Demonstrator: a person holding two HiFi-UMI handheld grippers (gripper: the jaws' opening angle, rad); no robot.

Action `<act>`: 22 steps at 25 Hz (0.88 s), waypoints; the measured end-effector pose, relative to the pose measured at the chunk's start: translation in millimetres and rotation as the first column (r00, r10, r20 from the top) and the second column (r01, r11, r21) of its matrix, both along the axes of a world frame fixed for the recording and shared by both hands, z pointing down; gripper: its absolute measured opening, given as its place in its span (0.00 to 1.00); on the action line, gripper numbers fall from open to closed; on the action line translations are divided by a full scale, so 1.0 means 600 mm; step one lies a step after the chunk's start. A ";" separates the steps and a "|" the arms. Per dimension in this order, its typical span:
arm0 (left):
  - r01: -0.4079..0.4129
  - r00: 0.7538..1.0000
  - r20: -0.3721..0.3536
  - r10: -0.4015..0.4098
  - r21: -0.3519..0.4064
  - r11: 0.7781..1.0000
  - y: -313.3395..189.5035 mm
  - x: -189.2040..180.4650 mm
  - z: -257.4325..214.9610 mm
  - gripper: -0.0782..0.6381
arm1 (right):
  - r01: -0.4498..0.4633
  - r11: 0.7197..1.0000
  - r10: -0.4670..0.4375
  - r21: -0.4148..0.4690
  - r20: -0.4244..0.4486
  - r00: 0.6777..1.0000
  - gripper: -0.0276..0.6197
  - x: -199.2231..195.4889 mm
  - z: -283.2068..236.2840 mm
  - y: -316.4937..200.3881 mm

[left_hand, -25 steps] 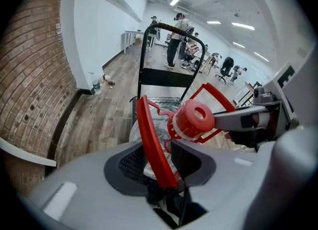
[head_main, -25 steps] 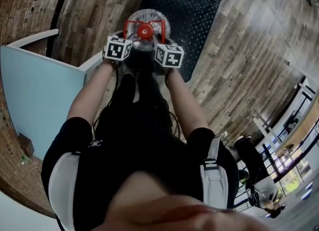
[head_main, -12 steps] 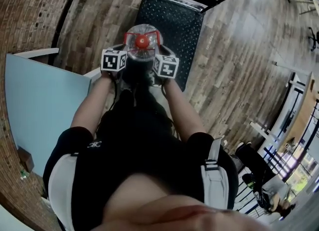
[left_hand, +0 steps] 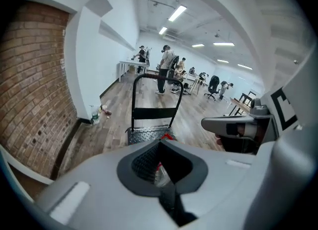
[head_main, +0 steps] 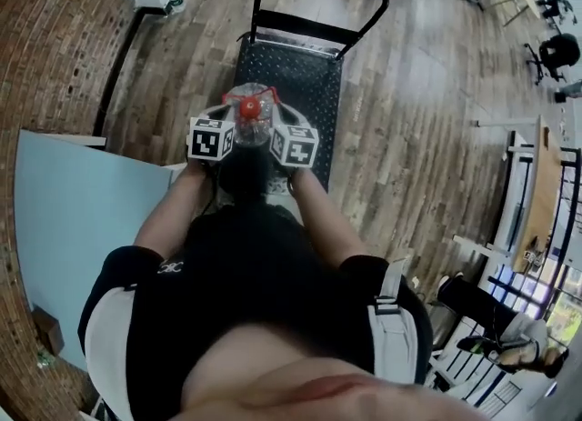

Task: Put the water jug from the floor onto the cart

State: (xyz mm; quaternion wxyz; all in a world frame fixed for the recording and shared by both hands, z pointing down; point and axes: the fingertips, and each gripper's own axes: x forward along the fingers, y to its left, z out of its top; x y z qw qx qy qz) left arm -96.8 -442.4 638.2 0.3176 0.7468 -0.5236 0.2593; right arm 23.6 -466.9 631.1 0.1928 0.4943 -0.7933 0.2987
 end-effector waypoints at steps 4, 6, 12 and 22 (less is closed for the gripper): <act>-0.032 0.997 0.071 0.025 0.096 0.995 -0.018 0.004 -0.064 0.11 | -0.037 0.996 0.032 0.078 0.063 0.998 0.06 -0.006 -0.071 -0.013; -0.035 0.997 0.071 0.026 0.136 0.990 -0.026 0.007 -0.094 0.11 | -0.056 0.992 0.046 0.110 0.091 0.995 0.06 -0.008 -0.101 -0.019; -0.028 1.000 0.001 0.028 0.230 0.973 -0.033 0.029 -0.200 0.11 | -0.112 0.970 0.081 0.215 0.147 0.986 0.06 0.007 -0.210 -0.018; -0.040 0.999 -0.005 0.043 0.316 0.948 -0.042 0.037 -0.266 0.11 | -0.172 0.945 0.125 0.279 0.177 0.976 0.06 0.053 -0.273 -0.034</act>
